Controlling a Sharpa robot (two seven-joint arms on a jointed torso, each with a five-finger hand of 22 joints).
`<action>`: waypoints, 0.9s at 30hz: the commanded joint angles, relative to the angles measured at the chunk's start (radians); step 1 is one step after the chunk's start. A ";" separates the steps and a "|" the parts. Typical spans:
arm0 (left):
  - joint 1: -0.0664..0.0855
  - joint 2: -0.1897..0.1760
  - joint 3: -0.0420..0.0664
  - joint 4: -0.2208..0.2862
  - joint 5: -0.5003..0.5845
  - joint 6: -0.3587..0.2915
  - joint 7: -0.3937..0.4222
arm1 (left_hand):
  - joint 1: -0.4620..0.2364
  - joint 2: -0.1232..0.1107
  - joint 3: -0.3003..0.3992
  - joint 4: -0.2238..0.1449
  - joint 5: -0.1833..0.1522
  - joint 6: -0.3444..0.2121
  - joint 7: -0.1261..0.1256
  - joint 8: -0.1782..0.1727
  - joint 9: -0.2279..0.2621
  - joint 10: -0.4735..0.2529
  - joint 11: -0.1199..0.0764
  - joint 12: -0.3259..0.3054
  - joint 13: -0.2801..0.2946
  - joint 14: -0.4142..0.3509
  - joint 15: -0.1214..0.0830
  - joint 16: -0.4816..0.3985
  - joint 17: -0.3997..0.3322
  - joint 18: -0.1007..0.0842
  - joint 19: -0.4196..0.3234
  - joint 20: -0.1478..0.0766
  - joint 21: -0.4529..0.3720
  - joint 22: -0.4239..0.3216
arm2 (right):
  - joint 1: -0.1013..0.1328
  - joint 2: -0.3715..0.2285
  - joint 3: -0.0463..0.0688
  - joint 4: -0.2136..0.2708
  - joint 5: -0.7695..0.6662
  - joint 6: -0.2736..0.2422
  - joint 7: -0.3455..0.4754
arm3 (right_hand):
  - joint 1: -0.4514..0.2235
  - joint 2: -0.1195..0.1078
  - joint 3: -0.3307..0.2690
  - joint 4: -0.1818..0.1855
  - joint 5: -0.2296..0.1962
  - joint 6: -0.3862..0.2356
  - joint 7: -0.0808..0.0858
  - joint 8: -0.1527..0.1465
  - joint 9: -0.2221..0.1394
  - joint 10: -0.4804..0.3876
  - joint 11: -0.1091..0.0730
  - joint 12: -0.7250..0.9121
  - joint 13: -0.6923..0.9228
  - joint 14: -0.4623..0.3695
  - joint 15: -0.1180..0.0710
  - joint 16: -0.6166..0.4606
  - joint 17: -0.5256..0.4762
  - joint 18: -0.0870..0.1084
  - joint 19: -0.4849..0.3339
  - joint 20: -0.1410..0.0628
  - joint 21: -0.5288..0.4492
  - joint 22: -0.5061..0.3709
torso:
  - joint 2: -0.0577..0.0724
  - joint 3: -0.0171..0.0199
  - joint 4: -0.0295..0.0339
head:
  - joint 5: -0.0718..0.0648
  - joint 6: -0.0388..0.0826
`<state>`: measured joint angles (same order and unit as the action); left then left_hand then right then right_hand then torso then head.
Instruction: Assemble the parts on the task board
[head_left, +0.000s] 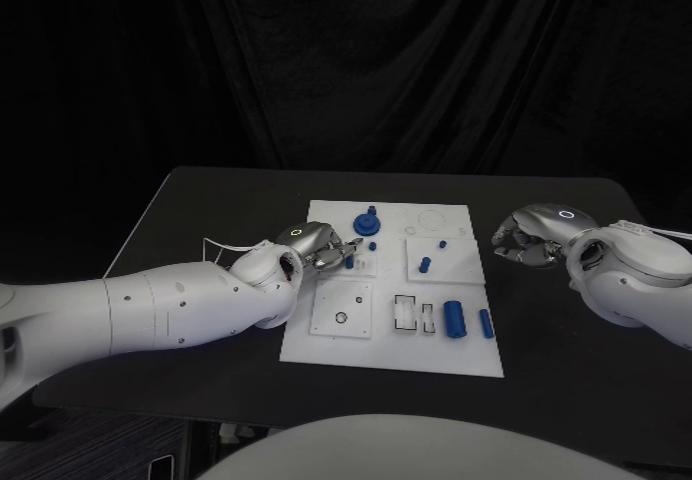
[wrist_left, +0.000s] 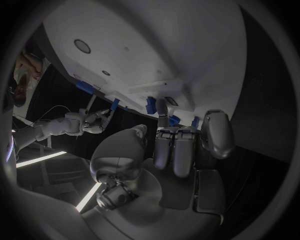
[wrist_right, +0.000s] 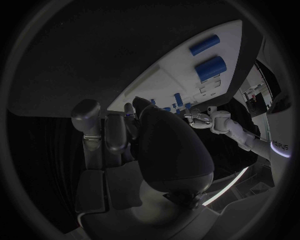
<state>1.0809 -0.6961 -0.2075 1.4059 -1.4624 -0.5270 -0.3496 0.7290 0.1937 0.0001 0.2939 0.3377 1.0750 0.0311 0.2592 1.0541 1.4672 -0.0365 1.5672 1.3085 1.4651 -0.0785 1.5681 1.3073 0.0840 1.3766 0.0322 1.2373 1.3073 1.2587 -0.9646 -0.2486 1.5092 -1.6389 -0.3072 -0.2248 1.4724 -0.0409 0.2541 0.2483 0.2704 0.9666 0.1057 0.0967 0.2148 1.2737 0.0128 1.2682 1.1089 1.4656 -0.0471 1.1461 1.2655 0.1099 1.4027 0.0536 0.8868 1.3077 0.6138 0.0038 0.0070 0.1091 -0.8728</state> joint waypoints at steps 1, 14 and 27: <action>-0.006 -0.004 -0.003 -0.001 0.003 0.016 0.019 | 0.002 0.011 -0.005 0.000 0.014 0.005 0.001 -0.006 0.003 0.104 0.004 0.004 0.262 0.106 0.001 0.003 0.263 -0.003 -0.005 0.004 -0.006 0.131 | -0.003 -0.001 0.000 0.000 -0.004 -0.003 -0.021 | 0.000 -0.008 0.001 0.007 -0.002 0.006 0.003 -0.002 -0.001 -0.006 0.000 -0.007 -0.001 0.003 -0.005 -0.004 -0.001 0.006 -0.006 0.002 -0.005 0.104 | 0.000 0.0004 0.0002 | 0.000 0.000; -0.006 -0.049 -0.003 0.034 0.003 -0.098 0.063 | 0.042 0.023 -0.010 -0.002 0.048 0.018 -0.006 0.011 0.030 0.104 -0.001 0.004 0.262 0.106 -0.002 0.003 0.263 -0.007 0.010 0.002 0.012 0.143 | -0.003 -0.006 0.000 0.002 -0.004 -0.009 -0.021 | -0.001 -0.008 0.002 0.009 -0.001 0.008 0.003 -0.002 -0.001 -0.006 0.001 -0.007 -0.001 0.004 -0.005 -0.004 -0.001 0.006 -0.006 0.002 -0.007 0.103 | 0.000 0.0008 -0.0003 | -0.004 0.000; 0.009 -0.119 -0.003 0.105 0.127 -0.150 0.135 | 0.147 -0.014 -0.022 -0.003 0.053 -0.007 -0.012 0.047 0.120 0.104 -0.007 0.004 0.262 0.106 -0.008 0.003 0.263 -0.012 0.024 -0.003 0.028 0.159 | -0.003 -0.005 0.000 0.002 -0.004 -0.011 -0.024 | -0.001 -0.008 0.002 0.009 -0.001 0.008 0.003 -0.002 -0.001 -0.006 0.001 -0.007 -0.001 0.004 -0.005 -0.004 -0.001 0.006 -0.006 0.002 -0.007 0.103 | 0.000 0.0002 0.0001 | -0.008 0.000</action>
<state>1.0833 -0.8109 -0.2112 1.5006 -1.3883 -0.6375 -0.2700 0.8694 0.1773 -0.0158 0.2900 0.3875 1.0712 0.0180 0.3030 1.1715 1.4672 -0.0365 1.5672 1.3085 1.4651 -0.0785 1.5681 1.3073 0.0839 1.3944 0.0287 1.2616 1.3080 1.2584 -0.9677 -0.2486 1.5097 -1.6389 -0.3080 -0.2281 1.4724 -0.0410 0.2569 0.2511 0.2704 0.9666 0.1057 0.0967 0.2148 1.2736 0.0128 1.2633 1.1090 1.4656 -0.0471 1.1462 1.2656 0.1097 1.4027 0.0536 0.8868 1.3074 0.6135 0.0043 0.0064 0.1021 -0.8728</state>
